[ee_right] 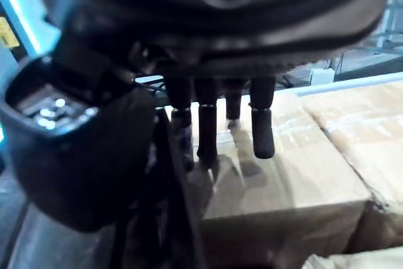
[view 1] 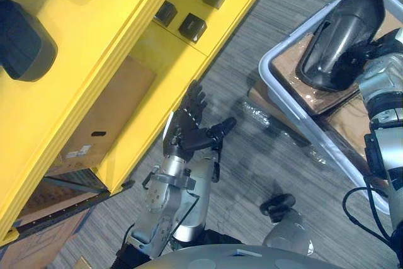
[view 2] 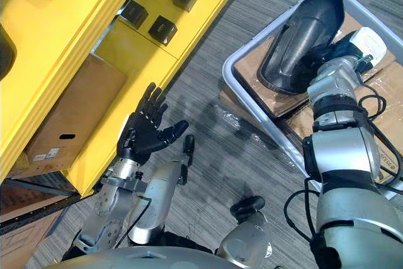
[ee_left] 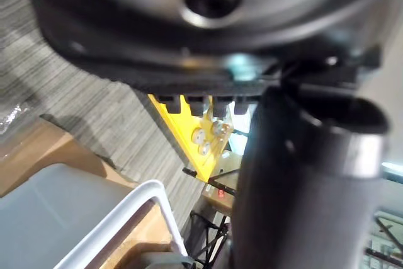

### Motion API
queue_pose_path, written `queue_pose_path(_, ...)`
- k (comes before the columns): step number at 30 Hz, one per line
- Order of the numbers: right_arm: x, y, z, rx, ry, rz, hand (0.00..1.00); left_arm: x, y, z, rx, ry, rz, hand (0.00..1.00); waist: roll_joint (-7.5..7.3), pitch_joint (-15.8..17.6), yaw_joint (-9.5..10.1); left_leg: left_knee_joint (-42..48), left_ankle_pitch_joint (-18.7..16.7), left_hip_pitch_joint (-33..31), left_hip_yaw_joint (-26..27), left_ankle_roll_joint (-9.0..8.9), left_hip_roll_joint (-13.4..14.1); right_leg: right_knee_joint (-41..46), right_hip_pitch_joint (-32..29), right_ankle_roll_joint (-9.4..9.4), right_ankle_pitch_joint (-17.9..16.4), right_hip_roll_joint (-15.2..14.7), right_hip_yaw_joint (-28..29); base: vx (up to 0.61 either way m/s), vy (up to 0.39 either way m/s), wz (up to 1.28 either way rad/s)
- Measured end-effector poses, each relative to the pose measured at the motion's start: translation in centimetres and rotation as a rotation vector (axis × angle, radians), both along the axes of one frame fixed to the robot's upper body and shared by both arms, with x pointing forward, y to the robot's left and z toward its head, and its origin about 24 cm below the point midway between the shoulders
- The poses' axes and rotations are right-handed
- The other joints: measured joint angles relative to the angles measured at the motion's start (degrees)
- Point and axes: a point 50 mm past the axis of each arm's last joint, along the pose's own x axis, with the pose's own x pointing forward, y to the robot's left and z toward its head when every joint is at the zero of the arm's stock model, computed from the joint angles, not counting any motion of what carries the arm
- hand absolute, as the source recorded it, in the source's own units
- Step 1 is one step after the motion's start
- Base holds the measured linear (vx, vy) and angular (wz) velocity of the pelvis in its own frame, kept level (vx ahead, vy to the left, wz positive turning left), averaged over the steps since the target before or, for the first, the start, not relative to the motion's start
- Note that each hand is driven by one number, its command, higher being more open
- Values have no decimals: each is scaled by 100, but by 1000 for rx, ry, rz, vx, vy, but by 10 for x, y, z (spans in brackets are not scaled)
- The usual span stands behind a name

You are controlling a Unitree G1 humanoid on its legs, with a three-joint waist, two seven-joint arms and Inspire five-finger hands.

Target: Walk over and take three plastic housings, then place them on the shelf

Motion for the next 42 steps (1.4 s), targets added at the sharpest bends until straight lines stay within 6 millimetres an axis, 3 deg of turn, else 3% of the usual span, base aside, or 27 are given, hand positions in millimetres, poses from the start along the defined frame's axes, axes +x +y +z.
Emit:
queue_pose_path(7, -2, -2, -10, 12, 29, 16, 0, -4, 11, 2, -66, 15, 41, 100, -4, -1, -53, -385, 212, 316, 8, 0, -79, 71, 128, -28, -18, -61, -16, -6, -13, 3)
queue_pose_path(13, -3, -2, -26, 42, -56, 96, 0, -6, 31, 15, -115, -40, 88, 100, -83, 30, -164, -862, 478, 638, 57, -16, -99, 62, 208, -32, -20, -51, 16, -30, -26, -3)
queue_pose_path(15, -3, 4, -34, 34, -74, 146, 0, -6, 34, 17, -104, -64, 82, 100, -222, 86, -174, -1067, 573, 796, 118, -28, -72, 36, 222, -14, -7, -16, 97, -20, -54, -12)
queue_pose_path(17, 0, 18, -48, 36, -74, 208, 0, -9, 40, 18, -99, -73, 91, 100, -411, 114, -317, -1190, 624, 941, 123, -38, -72, -44, 345, 37, 34, 30, 88, 4, -59, -7)
queue_pose_path(19, -4, 35, -75, 49, -59, 272, 0, -13, 43, 23, -90, -107, 76, 100, -659, 87, -382, -1278, 620, 1137, 226, -41, -62, -179, 464, 72, 90, 76, 165, 39, -66, -16)
queue_pose_path(20, -5, 38, -78, 49, -60, 282, 0, -12, 43, 25, -87, -116, 67, 100, -679, 92, -397, -1310, 620, 1187, 251, -41, -56, -221, 500, 78, 118, 94, 183, 21, -47, -19)
queue_pose_path(23, -6, 55, -76, 33, -119, 355, 0, -6, 40, 32, -69, -138, 32, 100, -703, 79, -590, -1550, 622, 1442, 446, -47, -41, -476, 590, 149, 265, 184, 359, -15, -11, -26)
queue_pose_path(28, -4, 74, -60, -86, -170, 439, 0, 12, 29, 34, 3, -64, -67, 100, -878, -106, -693, -1691, 637, 1725, 764, -47, 34, -764, 650, 180, 423, 324, 645, 3, -33, -34)
queue_pose_path(30, -5, 85, -63, -130, -168, 483, 0, 22, 25, 23, 12, 40, -114, 100, -1043, -307, -808, -1692, 627, 1879, 852, -60, 54, -922, 794, 201, 467, 388, 715, 53, -81, -18)
queue_pose_path(35, -5, 104, -75, -151, -150, 573, 0, 41, 17, -13, -23, 325, -195, 100, -1200, -709, -829, -1707, 527, 2184, 1147, -189, 281, -1378, 1033, 130, 628, 712, 972, 16, -83, -33)
queue_pose_path(38, -6, 127, -85, -184, -140, 682, 0, 48, 16, -43, -60, 536, -207, 100, -1283, -994, -980, -1730, 474, 2210, 1276, -286, 459, -1593, 1023, 69, 679, 933, 1104, -28, -95, -31)
queue_pose_path(42, -10, 142, -89, -270, -131, 784, 0, 63, 10, -50, -144, 633, -228, 100, -1309, -1025, -1116, -1730, 505, 2241, 1404, -348, 622, -1751, 994, -39, 783, 1126, 1243, -30, -51, -21)
